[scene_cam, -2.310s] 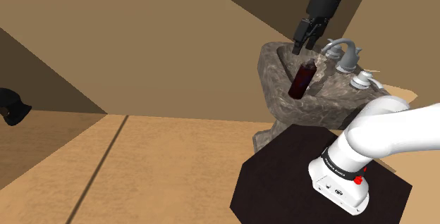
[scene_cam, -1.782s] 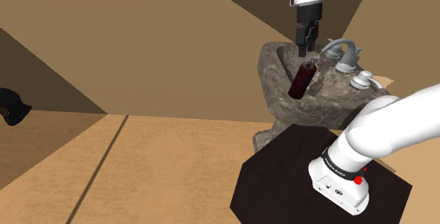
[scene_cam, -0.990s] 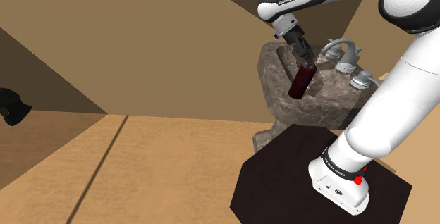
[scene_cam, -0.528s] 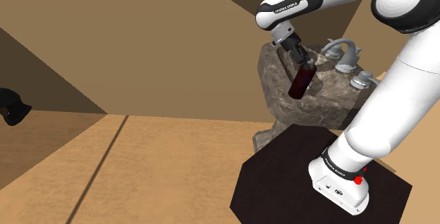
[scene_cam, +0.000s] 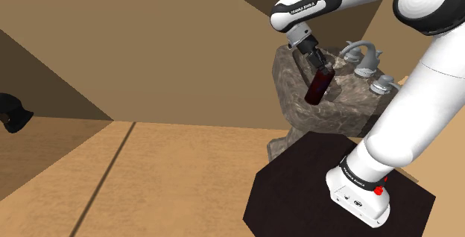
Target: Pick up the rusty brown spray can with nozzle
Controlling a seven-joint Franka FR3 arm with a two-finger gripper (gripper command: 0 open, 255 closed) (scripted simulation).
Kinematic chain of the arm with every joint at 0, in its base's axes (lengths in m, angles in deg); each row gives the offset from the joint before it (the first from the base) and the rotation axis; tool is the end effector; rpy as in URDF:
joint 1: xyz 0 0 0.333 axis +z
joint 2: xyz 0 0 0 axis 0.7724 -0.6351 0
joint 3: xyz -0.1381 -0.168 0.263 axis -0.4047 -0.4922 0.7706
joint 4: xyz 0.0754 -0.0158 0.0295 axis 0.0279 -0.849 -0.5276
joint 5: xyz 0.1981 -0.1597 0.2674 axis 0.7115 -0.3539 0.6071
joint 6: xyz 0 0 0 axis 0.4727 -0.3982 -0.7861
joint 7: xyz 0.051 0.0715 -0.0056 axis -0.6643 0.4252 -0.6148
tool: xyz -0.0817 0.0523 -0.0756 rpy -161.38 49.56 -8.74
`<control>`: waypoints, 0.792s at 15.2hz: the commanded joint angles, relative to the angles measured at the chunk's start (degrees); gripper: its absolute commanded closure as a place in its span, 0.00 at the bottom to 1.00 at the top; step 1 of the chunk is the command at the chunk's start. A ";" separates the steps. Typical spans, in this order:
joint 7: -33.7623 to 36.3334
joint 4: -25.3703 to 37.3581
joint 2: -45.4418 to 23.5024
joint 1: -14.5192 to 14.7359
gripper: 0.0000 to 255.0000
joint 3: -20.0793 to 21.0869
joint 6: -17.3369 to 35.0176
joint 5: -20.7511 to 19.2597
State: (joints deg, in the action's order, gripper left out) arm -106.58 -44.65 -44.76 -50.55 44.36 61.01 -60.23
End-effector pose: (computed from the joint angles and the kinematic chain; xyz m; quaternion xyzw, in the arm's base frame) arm 0.4077 -0.1333 0.4281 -0.8576 -0.1935 0.4763 0.0108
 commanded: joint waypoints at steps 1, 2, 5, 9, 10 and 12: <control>0.02 -0.06 -0.07 0.02 1.00 0.03 0.07 0.08; -0.03 -0.02 -0.20 -0.02 1.00 0.00 0.17 0.06; -0.65 1.34 0.59 0.09 1.00 0.05 -1.90 -0.28; -1.52 3.31 1.50 0.22 1.00 0.12 -4.67 -0.76; -1.75 3.84 1.69 0.25 1.00 0.14 -5.36 -0.89; -2.22 4.92 2.05 0.32 1.00 0.18 -6.75 -1.16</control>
State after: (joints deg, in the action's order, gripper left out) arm -108.44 -40.33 -42.92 -50.22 44.57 55.04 -61.15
